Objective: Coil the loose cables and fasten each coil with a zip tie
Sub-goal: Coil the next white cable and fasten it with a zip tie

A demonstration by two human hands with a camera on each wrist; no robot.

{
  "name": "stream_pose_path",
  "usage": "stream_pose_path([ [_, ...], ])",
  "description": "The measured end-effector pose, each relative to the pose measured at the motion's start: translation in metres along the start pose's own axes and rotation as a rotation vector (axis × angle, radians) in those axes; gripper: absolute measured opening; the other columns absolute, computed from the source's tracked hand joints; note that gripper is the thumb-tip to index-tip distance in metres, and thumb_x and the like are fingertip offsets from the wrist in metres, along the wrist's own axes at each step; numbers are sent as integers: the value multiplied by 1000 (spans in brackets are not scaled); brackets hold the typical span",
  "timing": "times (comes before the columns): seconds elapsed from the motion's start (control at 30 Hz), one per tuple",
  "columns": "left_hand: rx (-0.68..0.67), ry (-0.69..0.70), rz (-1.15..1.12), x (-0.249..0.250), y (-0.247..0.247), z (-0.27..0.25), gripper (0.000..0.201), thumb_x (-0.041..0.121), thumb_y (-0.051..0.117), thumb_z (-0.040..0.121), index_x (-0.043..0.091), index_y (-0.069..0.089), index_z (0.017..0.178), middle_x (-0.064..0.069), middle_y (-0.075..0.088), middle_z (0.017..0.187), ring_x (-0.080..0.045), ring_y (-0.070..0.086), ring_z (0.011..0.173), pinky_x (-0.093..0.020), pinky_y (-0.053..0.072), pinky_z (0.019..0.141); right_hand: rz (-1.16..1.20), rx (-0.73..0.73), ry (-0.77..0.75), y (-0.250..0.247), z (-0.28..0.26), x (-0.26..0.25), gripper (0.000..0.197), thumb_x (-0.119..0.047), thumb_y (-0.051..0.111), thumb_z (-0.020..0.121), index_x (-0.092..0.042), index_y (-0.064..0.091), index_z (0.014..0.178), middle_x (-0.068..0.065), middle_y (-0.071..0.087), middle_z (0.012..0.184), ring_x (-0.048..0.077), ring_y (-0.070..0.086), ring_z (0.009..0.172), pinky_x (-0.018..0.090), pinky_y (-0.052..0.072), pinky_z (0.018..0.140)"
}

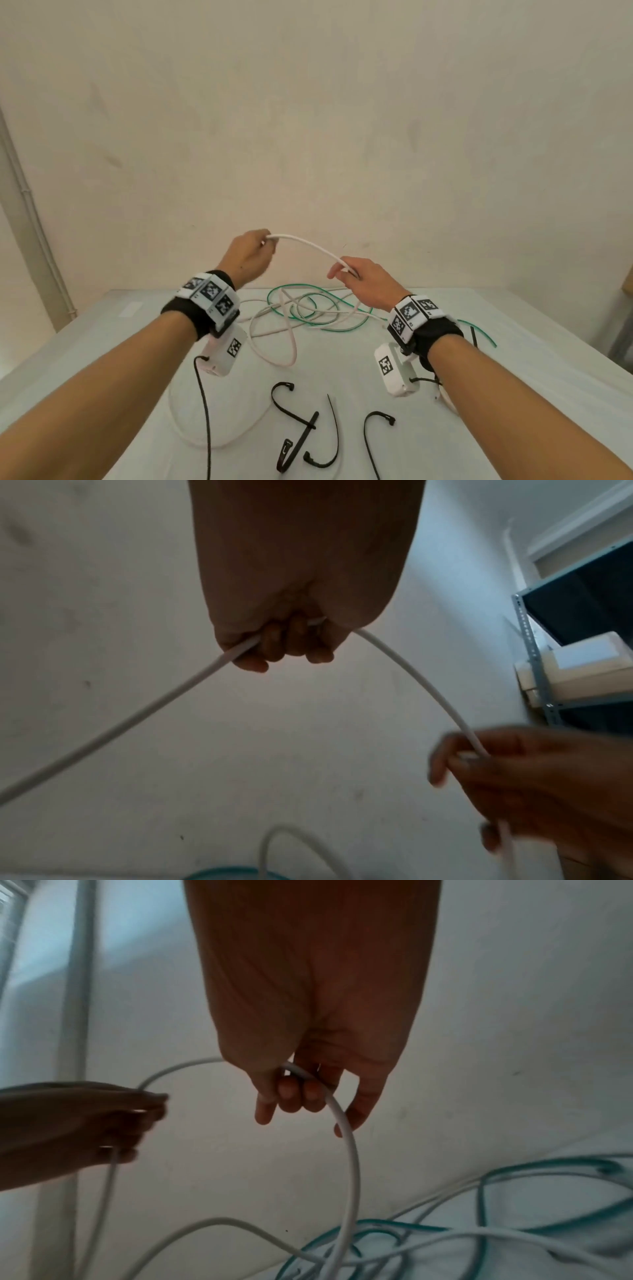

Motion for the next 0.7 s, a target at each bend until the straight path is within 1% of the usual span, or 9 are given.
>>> stream_pose_path([
  [0.1, 69, -8, 46, -5, -31, 5, 30, 22, 48, 106, 7, 62, 84, -8, 58, 69, -24, 48, 60, -30, 34, 54, 217, 31, 157, 0, -7, 22, 28, -27, 52, 107, -22, 75, 93, -2, 47, 72, 14, 49, 69, 45, 55, 84],
  [0.2, 67, -49, 102, -13, -47, 4, 32, 28, 52, 104, 4, 64, 86, -12, 62, 73, -29, 53, 67, -34, 36, 57, 585, 81, 292, 3, -14, 23, 32, -28, 51, 108, -13, 73, 91, -2, 41, 71, 11, 44, 65, 43, 55, 89],
  [0.3, -42, -67, 128, -12, -45, -7, 30, 37, 60, 101, 9, 66, 91, -5, 62, 76, -23, 55, 71, -32, 37, 58, 990, 120, 357, 6, -13, 2, 32, -25, 47, 110, -9, 65, 89, -3, 34, 63, 10, 36, 57, 45, 54, 92],
  [0.4, -66, -2, 32, 4, -40, -21, 27, 44, 65, 97, 17, 66, 95, 1, 61, 76, -15, 55, 71, -31, 38, 60, 1200, 106, 355, 10, -5, -28, 35, -23, 44, 111, -8, 62, 86, 1, 39, 65, 13, 38, 59, 48, 55, 96],
  [0.47, -40, 46, -64, 16, -38, -28, 25, 45, 65, 97, 20, 67, 96, 1, 61, 75, -16, 55, 69, -31, 41, 62, 1179, 117, 354, 16, 1, -48, 39, -27, 44, 111, -9, 63, 82, 3, 46, 74, 15, 45, 69, 44, 53, 96],
  [0.5, -20, 59, -103, 20, -39, -30, 24, 44, 63, 98, 20, 68, 97, 0, 61, 76, -17, 55, 69, -31, 41, 62, 1092, 128, 349, 18, 2, -57, 42, -30, 43, 111, -9, 64, 81, 4, 50, 82, 15, 49, 76, 41, 51, 95],
  [0.57, 25, 74, -128, 24, -41, -32, 25, 40, 57, 102, 20, 71, 100, -6, 66, 83, -22, 60, 77, -33, 45, 67, 725, 142, 310, 22, 4, -70, 47, -37, 40, 111, -12, 67, 83, 2, 58, 96, 13, 53, 87, 37, 49, 90],
  [0.63, 61, 72, -53, 20, -42, -31, 31, 38, 50, 106, 17, 72, 109, -9, 66, 95, -31, 59, 100, -38, 44, 81, 480, 156, 287, 24, 5, -76, 46, -40, 39, 110, -13, 68, 85, -2, 57, 84, 12, 52, 76, 34, 45, 76],
  [0.7, 54, -23, 32, 9, -43, -32, 38, 42, 48, 106, 16, 63, 129, -11, 56, 118, -34, 44, 126, -40, 37, 96, 624, 123, 317, 31, 6, -75, 41, -35, 42, 110, -10, 62, 85, 0, 46, 68, 13, 44, 56, 30, 39, 56],
])
Point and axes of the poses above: each hand's wrist, its own z-axis towards the middle knuckle, its own y-axis out of the palm, x = y × z, the point moved 2 cm from there along z, towards the middle knuckle
